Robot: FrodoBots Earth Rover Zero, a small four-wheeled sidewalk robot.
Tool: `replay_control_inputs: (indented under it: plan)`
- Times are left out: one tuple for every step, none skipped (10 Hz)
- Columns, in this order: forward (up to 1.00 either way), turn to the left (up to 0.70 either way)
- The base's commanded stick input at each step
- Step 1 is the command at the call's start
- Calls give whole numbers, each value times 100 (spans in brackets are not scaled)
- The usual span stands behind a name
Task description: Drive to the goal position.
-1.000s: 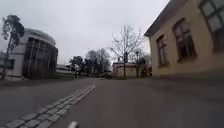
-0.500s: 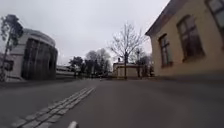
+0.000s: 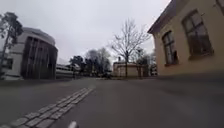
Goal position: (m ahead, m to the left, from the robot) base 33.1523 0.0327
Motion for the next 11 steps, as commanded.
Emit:
replay_control_inputs:
  plan:
    - [100, -39]
    - [100, -28]
    - [100, 0]
    - [100, 1]
    - [100, 1]
    - [100, 1]
    - [100, 1]
    - [100, 1]
    - [100, 1]
    - [100, 1]
    - [100, 1]
